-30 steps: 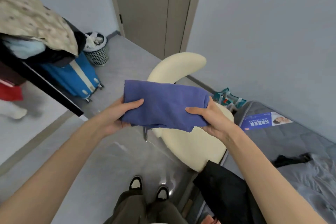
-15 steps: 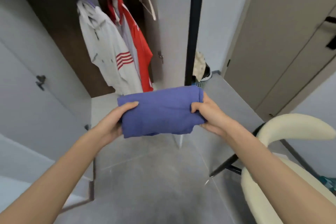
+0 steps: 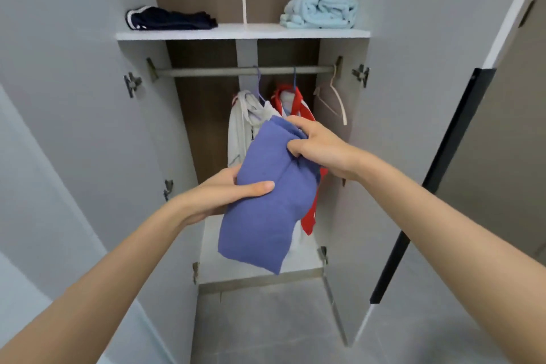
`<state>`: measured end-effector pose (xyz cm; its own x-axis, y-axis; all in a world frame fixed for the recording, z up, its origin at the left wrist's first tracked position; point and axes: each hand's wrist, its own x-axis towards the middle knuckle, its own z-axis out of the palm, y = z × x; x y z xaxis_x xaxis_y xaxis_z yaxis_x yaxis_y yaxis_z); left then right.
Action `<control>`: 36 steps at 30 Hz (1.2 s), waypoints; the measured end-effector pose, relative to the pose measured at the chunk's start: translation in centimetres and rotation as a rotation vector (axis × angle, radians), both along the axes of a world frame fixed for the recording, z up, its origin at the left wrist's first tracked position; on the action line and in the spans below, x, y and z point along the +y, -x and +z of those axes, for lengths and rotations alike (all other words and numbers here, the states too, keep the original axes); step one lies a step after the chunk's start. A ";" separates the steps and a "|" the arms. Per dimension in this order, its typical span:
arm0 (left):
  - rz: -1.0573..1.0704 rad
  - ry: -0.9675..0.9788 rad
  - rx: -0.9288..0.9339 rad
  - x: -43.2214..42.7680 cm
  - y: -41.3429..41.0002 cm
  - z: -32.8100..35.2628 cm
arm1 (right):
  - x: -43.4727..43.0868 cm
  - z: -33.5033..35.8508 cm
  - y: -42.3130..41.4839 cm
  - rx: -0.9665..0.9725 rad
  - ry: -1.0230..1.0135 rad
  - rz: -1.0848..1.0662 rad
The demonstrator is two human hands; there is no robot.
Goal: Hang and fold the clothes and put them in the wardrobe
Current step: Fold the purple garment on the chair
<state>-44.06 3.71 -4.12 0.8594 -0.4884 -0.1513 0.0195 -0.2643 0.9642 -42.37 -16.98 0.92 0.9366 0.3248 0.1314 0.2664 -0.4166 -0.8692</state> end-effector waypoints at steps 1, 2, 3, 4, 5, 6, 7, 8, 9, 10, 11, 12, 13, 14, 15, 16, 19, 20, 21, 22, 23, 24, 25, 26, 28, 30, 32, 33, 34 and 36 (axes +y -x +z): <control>0.015 0.048 0.020 0.3 -0.8 0.6 | 0.5 0.9 -0.9 -0.035 -0.012 -0.010; 0.044 0.080 0.029 0.6 -1.6 1.2 | 0.8 1.8 -1.9 -0.074 -0.038 -0.031; 0.083 0.093 0.019 0.8 -2.4 1.7 | 1.0 2.4 -2.9 -0.108 -0.075 -0.068; 0.123 0.104 -0.009 0.9 -3.4 2.3 | 1.2 2.9 -4.1 -0.131 -0.120 -0.116; 0.163 0.127 -0.041 1.0 -4.5 2.9 | 1.3 3.3 -5.4 -0.139 -0.175 -0.157; 0.199 0.160 -0.069 1.1 -5.6 3.6 | 1.6 3.6 -6.6 -0.137 -0.238 -0.183; 0.232 0.191 -0.094 1.1 -6.7 4.4 | 1.9 3.9 -7.8 -0.138 -0.298 -0.192; 0.264 0.215 -0.118 1.2 -8.0 5.3 | 2.2 4.3 -9.1 -0.135 -0.350 -0.189; 0.293 0.231 -0.141 1.2 -9.3 6.2 | 2.5 4.7 -10.5 -0.121 -0.395 -0.181; 0.319 0.240 -0.167 1.3 -10.7 7.0 | 2.8 5.0 -12.0 -0.092 -0.420 -0.172; 0.341 0.248 -0.194 1.3 -12.1 8.0 | 2.9 5.5 -13.5 -0.044 -0.421 -0.159; 0.364 0.255 -0.215 1.4 -13.5 8.8 | 3.1 6.0 -14.9 0.026 -0.403 -0.138; 0.389 0.265 -0.237 1.5 -15.3 9.8 | 3.3 6.8 -16.7 0.102 -0.387 -0.100; 0.406 0.272 -0.245 1.6 -16.4 10.7 | 3.4 7.4 -17.8 0.176 -0.383 -0.062; 0.422 0.276 -0.251 1.7 -17.7 11.6 | 3.6 8.1 -19.0 0.224 -0.381 -0.019; 0.444 0.278 -0.260 1.8 -19.2 12.5 | 3.9 9.0 -20.5 0.242 -0.381 0.024; 0.494 0.274 -0.290 2.2 -23.4 15.7 | 5.0 11.8 -24.9 0.233 -0.416 0.106; 0.506 0.265 -0.313 2.5 -24.8 16.8 | 5.6 12.8 -26.4 0.219 -0.429 0.121; 0.528 0.254 -0.341 2.8 -26.1 17.8 | 6.2 13.7 -27.7 0.196 -0.436 0.132; 0.562 0.247 -0.371 3.1 -27.3 18.7 | 6.8 14.6 -29.0 0.163 -0.437 0.138; 0.606 0.244 -0.401 3.6 -28.6 19.6 | 7.5 15.4 -30.4 0.125 -0.435 0.144; 0.647 0.236 -0.426 4.0 -29.8 20.4 | 8.2 16.2 -31.7 0.091 -0.433 0.146; 0.675 0.224 -0.444 4.6 -31.0 21.1 | 9.0 16.8 -33.1 0.070 -0.433 0.149; 0.688 0.216 -0.453 5.1 -32.1 21.7 | 9.8 17.5 -34.5 0.066 -0.437 0.152; 0.699 0.205 -0.456 6.6 -34.4 22.9 | 11.4 18.6 -37.0 0.073 -0.441 0.160; 0.712 0.174 -0.451 8.3 -36.8 24.1 | 13.1 19.6 -39.5 0.083 -0.452 0.172; 0.734 0.136 -0.434 10.3 -39.5 25.3 | 15.0 20.5 -42.0 0.095 -0.469 0.183; 0.741 0.123 -0.422 11.3 -41.0 25.9 | 16.0 20.9 -43.3 0.104 -0.479 0.184; 0.745 0.113 -0.414 12.3 -42.4 26.4 | 17.0 21.3 -44.6 0.115 -0.484 0.188; 0.745 0.084 -0.412 14.3 -45.3 27.3 | 19.1 22.1 -47.1 0.140 -0.493 0.211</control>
